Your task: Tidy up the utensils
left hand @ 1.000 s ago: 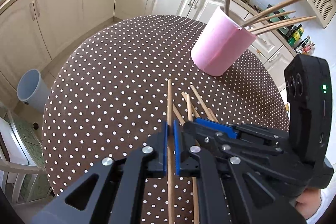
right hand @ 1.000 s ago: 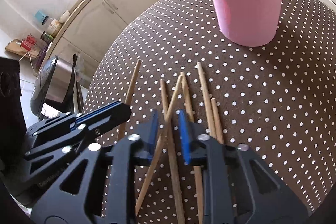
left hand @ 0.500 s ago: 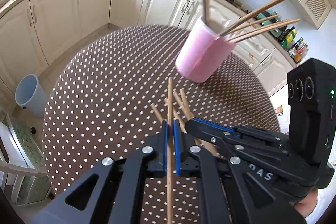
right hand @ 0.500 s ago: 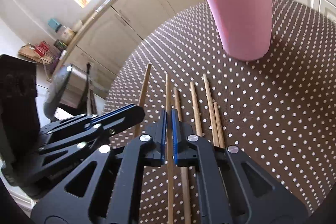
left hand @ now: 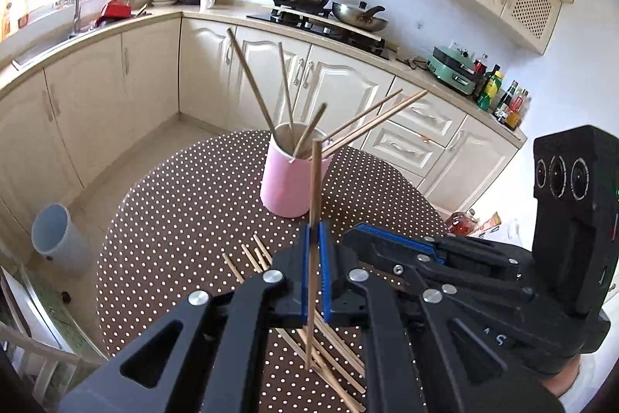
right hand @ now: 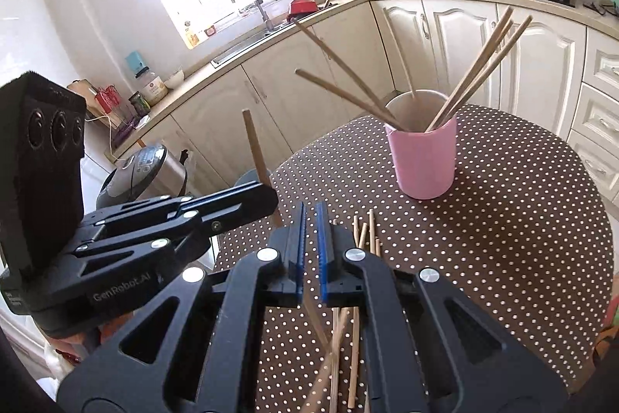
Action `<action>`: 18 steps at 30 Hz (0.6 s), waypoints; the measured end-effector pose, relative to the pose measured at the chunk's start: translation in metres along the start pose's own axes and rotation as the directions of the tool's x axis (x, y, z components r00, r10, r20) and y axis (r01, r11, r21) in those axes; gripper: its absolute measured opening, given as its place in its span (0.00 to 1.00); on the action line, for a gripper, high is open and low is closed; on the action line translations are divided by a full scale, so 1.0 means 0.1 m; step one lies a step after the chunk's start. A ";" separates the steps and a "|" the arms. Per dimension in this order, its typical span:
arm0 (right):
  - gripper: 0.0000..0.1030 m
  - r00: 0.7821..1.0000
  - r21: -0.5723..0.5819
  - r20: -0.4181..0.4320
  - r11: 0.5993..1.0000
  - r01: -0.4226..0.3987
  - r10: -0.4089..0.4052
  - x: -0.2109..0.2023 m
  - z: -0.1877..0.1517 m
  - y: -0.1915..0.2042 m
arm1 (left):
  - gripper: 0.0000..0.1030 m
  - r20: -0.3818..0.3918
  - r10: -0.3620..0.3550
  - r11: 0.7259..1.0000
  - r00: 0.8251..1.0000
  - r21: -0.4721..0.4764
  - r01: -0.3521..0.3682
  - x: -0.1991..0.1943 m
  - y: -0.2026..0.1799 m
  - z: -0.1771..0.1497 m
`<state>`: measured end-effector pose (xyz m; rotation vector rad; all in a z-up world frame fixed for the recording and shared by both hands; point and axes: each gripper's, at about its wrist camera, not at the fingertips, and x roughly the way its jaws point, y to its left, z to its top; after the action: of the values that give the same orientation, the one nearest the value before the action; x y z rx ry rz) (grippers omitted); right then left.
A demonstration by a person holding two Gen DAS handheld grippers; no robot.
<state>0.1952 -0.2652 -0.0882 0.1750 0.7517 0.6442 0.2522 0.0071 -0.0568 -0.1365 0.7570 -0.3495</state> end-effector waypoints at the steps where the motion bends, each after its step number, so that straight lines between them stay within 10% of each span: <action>1: 0.06 1.000 -0.004 -0.010 1.000 0.016 -0.016 0.00 0.00 -0.01 | 0.05 0.000 0.001 1.000 1.000 0.000 -0.001 0.01 -0.02 0.01; 8: 0.06 0.991 0.051 -0.119 0.996 0.068 -0.061 0.35 -0.16 -0.29 | 0.05 -0.019 0.039 0.998 0.999 -0.041 -0.040 0.10 0.14 -0.01; 18: 0.07 0.921 -0.018 -0.353 0.985 0.170 -0.165 1.05 -0.40 -0.57 | 0.05 -0.079 0.012 0.994 0.997 -0.105 -0.020 0.27 0.61 0.04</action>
<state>0.2532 -0.2503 -0.1988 0.0038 1.1066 0.5120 0.2889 0.0544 -0.0864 -0.2170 0.8536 -0.3007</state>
